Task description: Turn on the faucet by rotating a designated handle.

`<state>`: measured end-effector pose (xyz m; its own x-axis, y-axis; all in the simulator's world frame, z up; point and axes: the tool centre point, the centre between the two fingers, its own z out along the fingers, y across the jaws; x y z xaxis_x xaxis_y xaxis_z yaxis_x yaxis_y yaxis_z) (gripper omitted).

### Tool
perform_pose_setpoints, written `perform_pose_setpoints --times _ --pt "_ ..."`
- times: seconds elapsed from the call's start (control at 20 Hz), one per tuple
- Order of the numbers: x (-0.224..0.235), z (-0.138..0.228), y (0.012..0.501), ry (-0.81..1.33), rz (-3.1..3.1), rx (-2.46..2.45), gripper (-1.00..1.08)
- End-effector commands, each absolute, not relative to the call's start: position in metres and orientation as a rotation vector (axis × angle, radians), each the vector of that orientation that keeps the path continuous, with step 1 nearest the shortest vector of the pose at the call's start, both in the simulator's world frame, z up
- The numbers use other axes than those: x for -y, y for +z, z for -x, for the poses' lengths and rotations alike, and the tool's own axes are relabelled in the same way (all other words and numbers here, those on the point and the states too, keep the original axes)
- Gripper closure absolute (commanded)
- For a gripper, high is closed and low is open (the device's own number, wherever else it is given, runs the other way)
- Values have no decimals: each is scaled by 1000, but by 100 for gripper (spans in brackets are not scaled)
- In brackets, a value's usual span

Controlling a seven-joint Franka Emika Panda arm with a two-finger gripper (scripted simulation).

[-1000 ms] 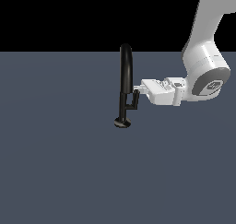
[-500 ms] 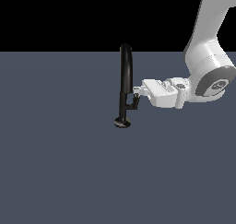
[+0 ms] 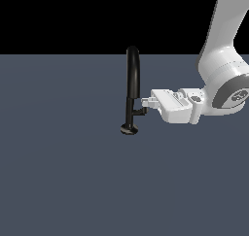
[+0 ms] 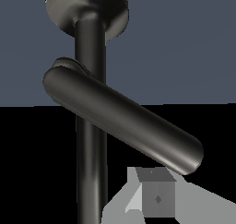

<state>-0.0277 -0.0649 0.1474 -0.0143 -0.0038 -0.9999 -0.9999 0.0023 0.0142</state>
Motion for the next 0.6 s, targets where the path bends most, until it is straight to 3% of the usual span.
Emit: perform_pose_setpoints --times 0.0,0.55 --pt "65 28 147 1216 1203 -1223 108" --pt "65 56 84 1234 1191 -1236 108"
